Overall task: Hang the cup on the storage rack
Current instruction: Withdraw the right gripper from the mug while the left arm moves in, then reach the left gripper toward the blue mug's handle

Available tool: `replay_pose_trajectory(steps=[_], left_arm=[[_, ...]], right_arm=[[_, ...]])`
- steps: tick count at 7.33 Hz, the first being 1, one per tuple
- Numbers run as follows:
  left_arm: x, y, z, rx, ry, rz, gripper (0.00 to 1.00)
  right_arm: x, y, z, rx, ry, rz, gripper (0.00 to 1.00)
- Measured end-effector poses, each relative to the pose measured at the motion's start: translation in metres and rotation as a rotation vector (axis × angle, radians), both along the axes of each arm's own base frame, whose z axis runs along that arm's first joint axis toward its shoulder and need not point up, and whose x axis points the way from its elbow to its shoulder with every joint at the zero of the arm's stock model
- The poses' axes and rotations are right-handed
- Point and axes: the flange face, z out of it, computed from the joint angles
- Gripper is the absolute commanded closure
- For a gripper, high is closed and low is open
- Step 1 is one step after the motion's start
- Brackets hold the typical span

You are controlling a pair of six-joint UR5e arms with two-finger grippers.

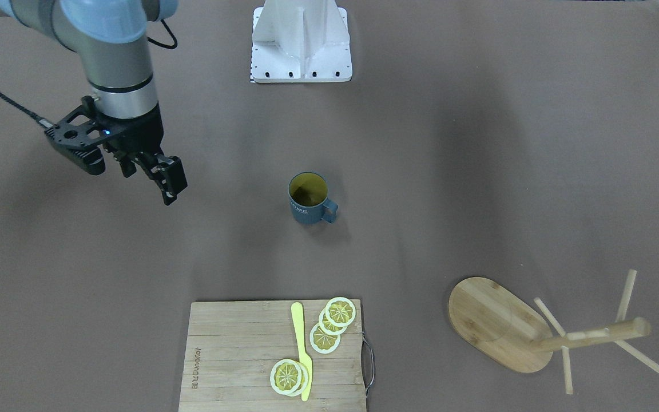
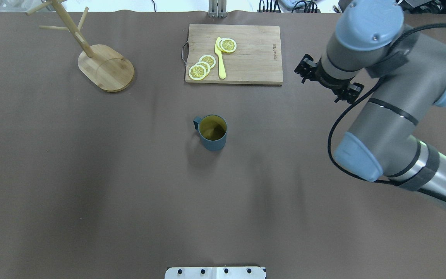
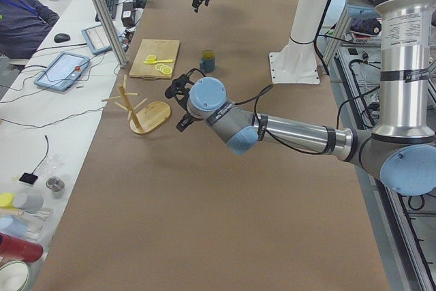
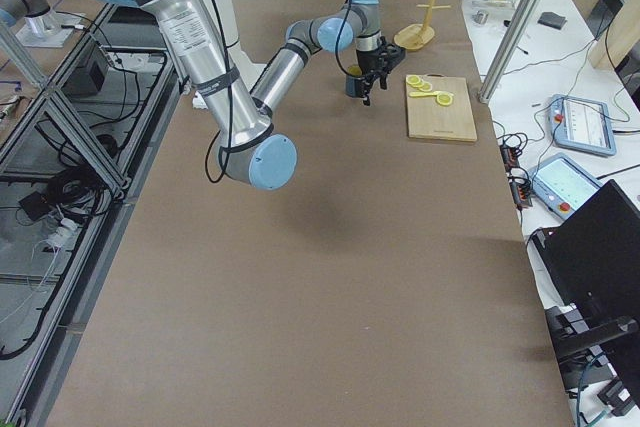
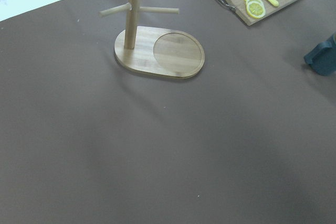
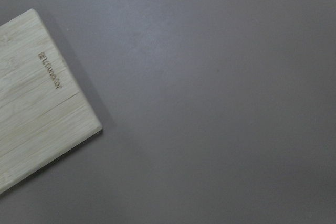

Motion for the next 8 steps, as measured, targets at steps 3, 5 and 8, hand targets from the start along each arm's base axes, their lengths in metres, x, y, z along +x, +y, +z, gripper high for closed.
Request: replay_pose_trajectory(steps=[3,5,8], left_arm=[[0.095,-0.004,-0.034,0.022,0.047,-0.046,0.02],[0.150,-0.009,-0.057,0.045,0.062,-0.071,0.02],[0.250,-0.004,-0.089,0.077,0.079,-0.102,0.02]], right_arm=[[0.115,-0.023,0.105,0.107,0.051,-0.248,0.00],[0.185,-0.017,0.163,0.161,0.066,-0.402,0.00],[0.282,0.007,0.267,0.267,0.058,-0.535,0.00]])
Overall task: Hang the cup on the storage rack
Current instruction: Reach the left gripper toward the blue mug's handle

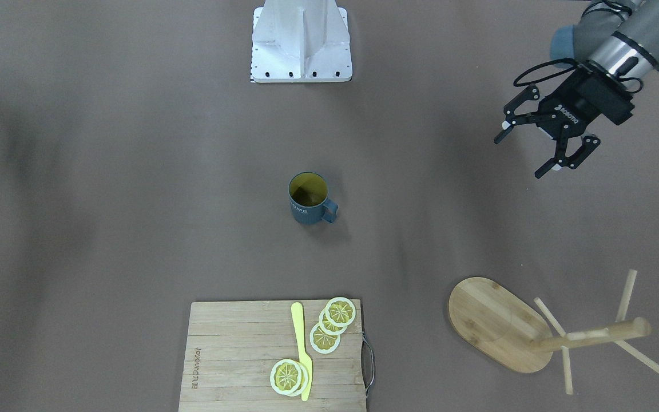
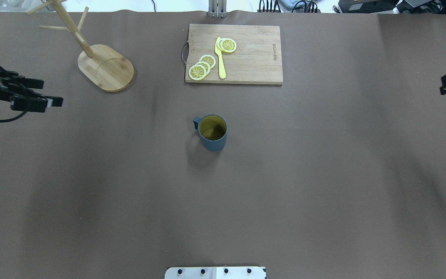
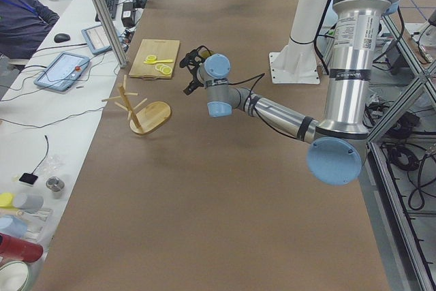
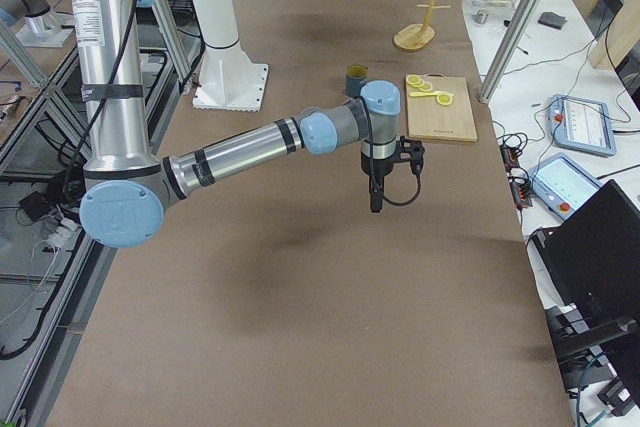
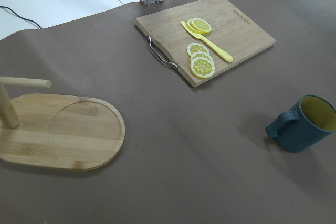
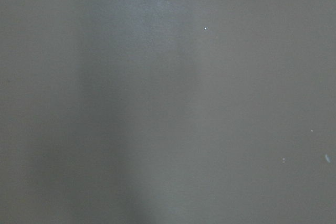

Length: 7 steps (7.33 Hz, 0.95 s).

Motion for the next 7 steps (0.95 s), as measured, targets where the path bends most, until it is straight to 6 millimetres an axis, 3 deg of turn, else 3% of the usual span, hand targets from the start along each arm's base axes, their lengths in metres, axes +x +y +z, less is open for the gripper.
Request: replay_pose_trajectory(steps=[1,3,5,7], left_arm=[[0.038,0.007,-0.011,0.009,0.007,-0.009,0.02],[0.096,0.017,-0.021,0.028,0.007,-0.027,0.03],[0.157,0.019,-0.033,0.049,0.008,-0.040,0.03],[0.206,0.008,-0.042,0.056,0.002,-0.041,0.05]], right_arm=[[0.037,0.010,0.042,0.027,-0.010,-0.042,0.00],[0.093,0.036,0.096,0.057,-0.007,-0.085,0.00],[0.129,0.066,0.123,0.048,-0.004,-0.072,0.00],[0.138,0.074,0.130,0.040,-0.003,-0.062,0.00]])
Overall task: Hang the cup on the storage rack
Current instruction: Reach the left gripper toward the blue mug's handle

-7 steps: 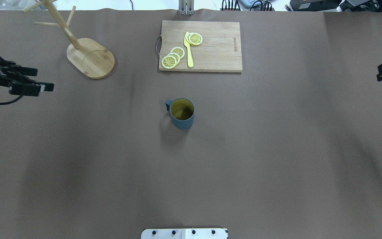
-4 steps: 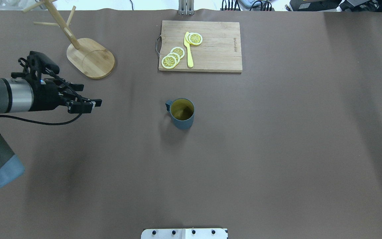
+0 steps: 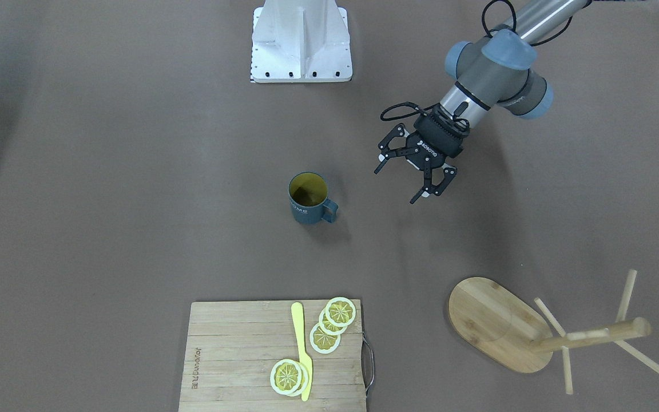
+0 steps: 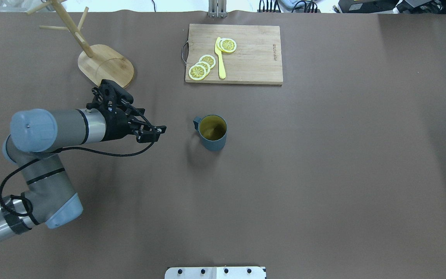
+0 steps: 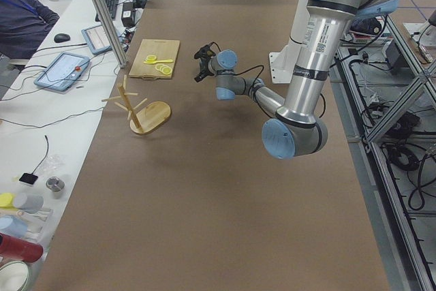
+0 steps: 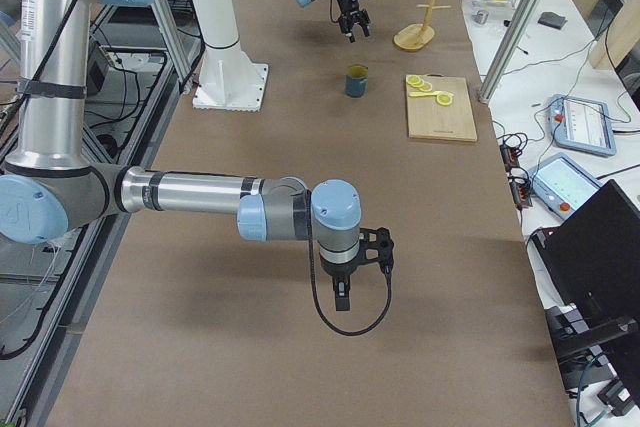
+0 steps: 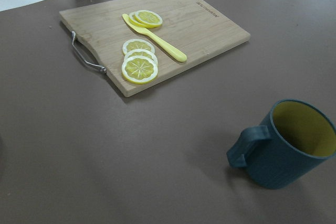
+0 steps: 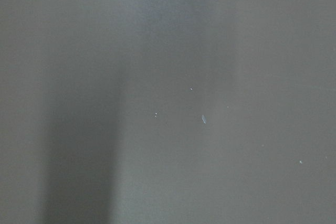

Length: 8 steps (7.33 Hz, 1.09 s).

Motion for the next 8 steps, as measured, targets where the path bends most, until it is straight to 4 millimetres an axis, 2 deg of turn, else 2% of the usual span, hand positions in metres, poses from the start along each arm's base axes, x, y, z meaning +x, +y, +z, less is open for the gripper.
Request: replay_pose_trajectory(steps=[3,4,6,8], left_arm=[[0.041,-0.020,0.007,0.008,-0.001,-0.013,0.08],[0.050,-0.019,0.012,0.030,0.029,-0.013,0.08],[0.060,-0.011,0.014,0.109,0.064,-0.077,0.08],[0.081,0.013,0.012,0.186,0.047,-0.150,0.08]], right_arm=[[0.001,0.001,-0.001,-0.001,-0.001,0.006,0.00],[0.001,0.001,-0.001,-0.002,-0.001,0.008,0.00],[0.001,0.001,-0.002,-0.003,-0.002,0.010,0.00],[0.001,0.001,-0.002,-0.004,-0.002,0.011,0.00]])
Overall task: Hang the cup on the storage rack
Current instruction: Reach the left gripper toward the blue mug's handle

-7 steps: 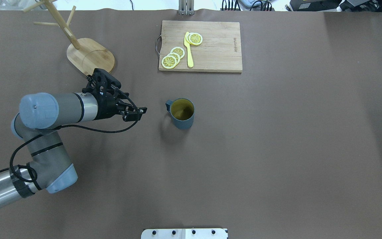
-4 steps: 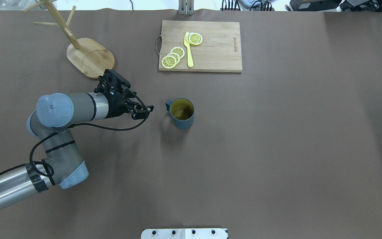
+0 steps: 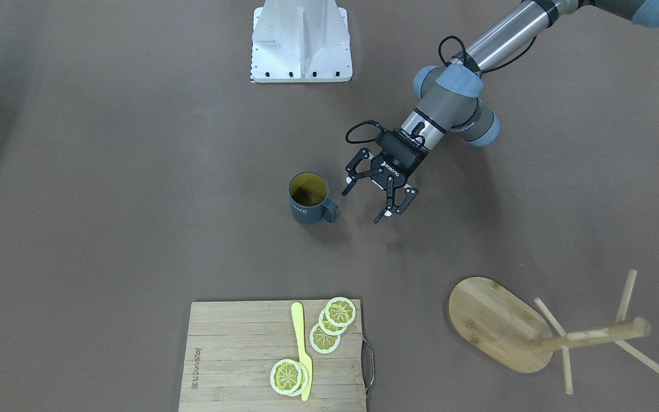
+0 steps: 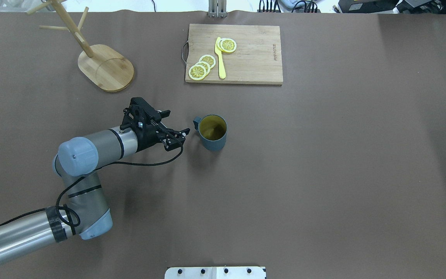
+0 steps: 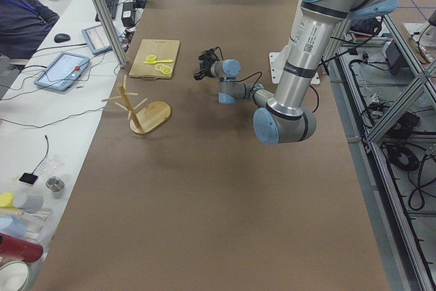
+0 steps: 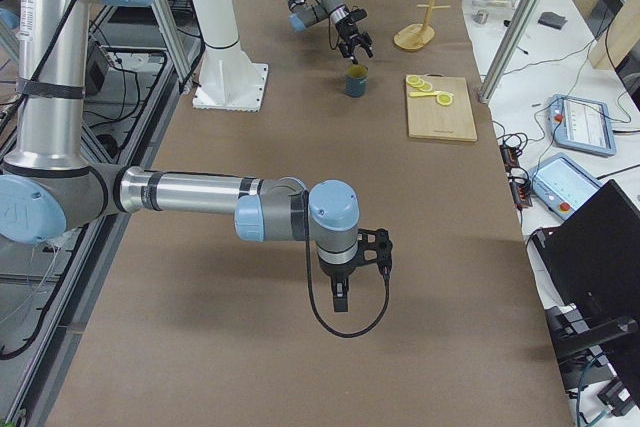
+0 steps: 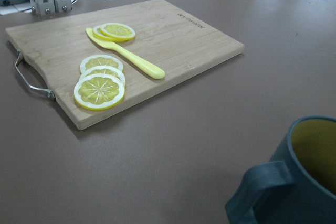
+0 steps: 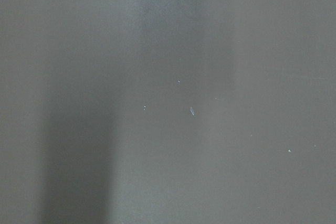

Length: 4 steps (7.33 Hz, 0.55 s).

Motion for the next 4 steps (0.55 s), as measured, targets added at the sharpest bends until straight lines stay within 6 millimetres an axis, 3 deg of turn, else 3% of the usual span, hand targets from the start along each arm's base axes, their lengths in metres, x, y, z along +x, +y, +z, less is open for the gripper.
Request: replay_pose_trajectory(steps=[4], left_arm=[[0.0118,0.0050,0.0023,0.008,-0.023,-0.035,0.10]], right_arm=[[0.0000,0.0002,-0.0003,0.000,0.000,0.001,0.00]])
